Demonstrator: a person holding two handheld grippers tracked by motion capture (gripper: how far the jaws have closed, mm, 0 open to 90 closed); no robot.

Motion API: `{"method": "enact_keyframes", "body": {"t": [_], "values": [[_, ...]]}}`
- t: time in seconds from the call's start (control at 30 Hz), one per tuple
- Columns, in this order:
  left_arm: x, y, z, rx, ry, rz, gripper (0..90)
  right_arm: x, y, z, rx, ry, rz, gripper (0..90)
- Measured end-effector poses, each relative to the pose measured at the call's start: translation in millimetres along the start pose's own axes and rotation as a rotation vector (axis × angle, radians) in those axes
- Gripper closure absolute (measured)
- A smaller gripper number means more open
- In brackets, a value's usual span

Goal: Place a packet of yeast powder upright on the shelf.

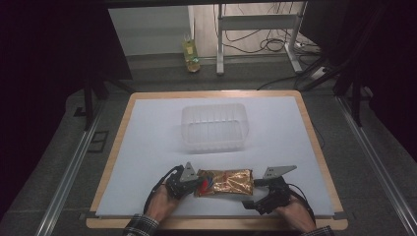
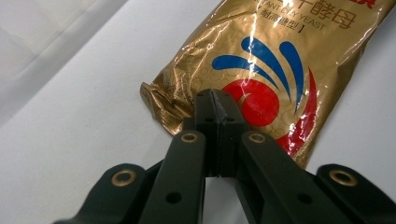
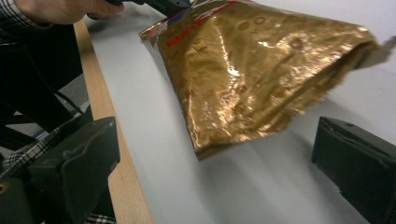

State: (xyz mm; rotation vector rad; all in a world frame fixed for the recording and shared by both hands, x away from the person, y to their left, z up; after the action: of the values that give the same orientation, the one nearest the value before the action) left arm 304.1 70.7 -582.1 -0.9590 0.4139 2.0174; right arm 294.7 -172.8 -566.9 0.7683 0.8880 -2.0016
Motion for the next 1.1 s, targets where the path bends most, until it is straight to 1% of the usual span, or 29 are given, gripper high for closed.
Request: {"method": "enact_keyframes", "body": {"t": [0.2, 0.43, 0.47, 0.63, 0.67, 0.7, 0.73, 0.77, 0.83, 0.9, 0.93, 0.97, 1.0, 1.03, 1.1], "values": [[-0.2, -0.1, 0.0, 0.0, -0.002, 0.0, 89.8, -5.6, -1.0, -10.4, -0.034, 0.003, -0.011, 1.2], [-0.2, -0.1, -0.1, 0.0, -0.002, -0.002, 89.9, -14.9, 0.6, -15.5, -0.046, 0.019, -0.036, 1.2], [-0.2, -0.1, 0.0, 0.0, -0.002, -0.002, 89.8, -18.8, 1.3, -16.2, -0.047, 0.024, -0.057, 1.2], [-0.4, -0.2, -0.2, 0.0, -0.002, -0.003, 89.8, -26.3, 1.2, -18.7, -0.044, 0.024, -0.086, 1.8], [-0.4, -0.3, -0.2, 0.0, -0.002, -0.005, 89.8, -29.6, 0.6, -20.1, -0.048, 0.018, -0.108, 1.9], [-0.4, -0.2, -0.2, -0.001, -0.003, -0.005, 89.8, -29.6, 0.6, -20.1, -0.048, 0.018, -0.108, 1.9], [-0.6, 0.0, -0.3, -0.001, -0.002, -0.004, 89.8, -32.5, 1.4, -22.2, -0.044, 0.016, -0.136, 2.1], [-0.6, 0.0, -0.3, -0.001, -0.002, -0.004, 89.8, -32.5, 1.4, -22.2, -0.044, 0.016, -0.136, 2.1], [-0.7, 0.1, -0.4, -0.002, -0.002, -0.005, 89.8, -34.5, 2.2, -24.1, -0.033, 0.015, -0.153, 2.5], [-0.7, 0.1, -0.2, -0.004, -0.005, -0.01, 89.8, -36.0, 2.5, -24.8, -0.022, 0.012, -0.169, 7.8], [-0.8, 0.4, -0.2, -0.007, -0.006, -0.015, 89.8, -36.5, 3.0, -24.8, -0.006, 0.005, -0.173, 12.7], [-1.0, 0.8, -0.2, -0.012, -0.009, -0.023, 89.7, -37.5, 3.5, -24.1, 0.022, -0.006, -0.173, 23.8], [-1.3, 1.4, -0.4, -0.017, -0.009, -0.028, 89.7, -37.5, 3.5, -24.1, 0.022, -0.006, -0.173, 23.8], [-1.5, 1.9, -0.5, -0.022, -0.009, -0.032, 89.7, -38.0, 3.7, -23.3, 0.03, -0.009, -0.174, 29.4], [-1.6, 2.4, -0.5, -0.029, -0.01, -0.039, 89.7, -39.1, 3.3, -21.9, 0.035, -0.012, -0.174, 37.2]]}}
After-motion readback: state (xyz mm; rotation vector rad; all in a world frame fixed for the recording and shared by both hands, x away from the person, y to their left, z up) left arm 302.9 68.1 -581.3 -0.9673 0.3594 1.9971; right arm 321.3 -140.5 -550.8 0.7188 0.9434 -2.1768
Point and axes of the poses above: each handheld gripper's, and its own axes: z roughly backward along the jaws, x roughly out of its underside, y roughly to its right, the point moved 6 cm from there along -z, roughly forward along the jaws, and after that the axes turned 4 degrees about y, right-handed, at the moved point
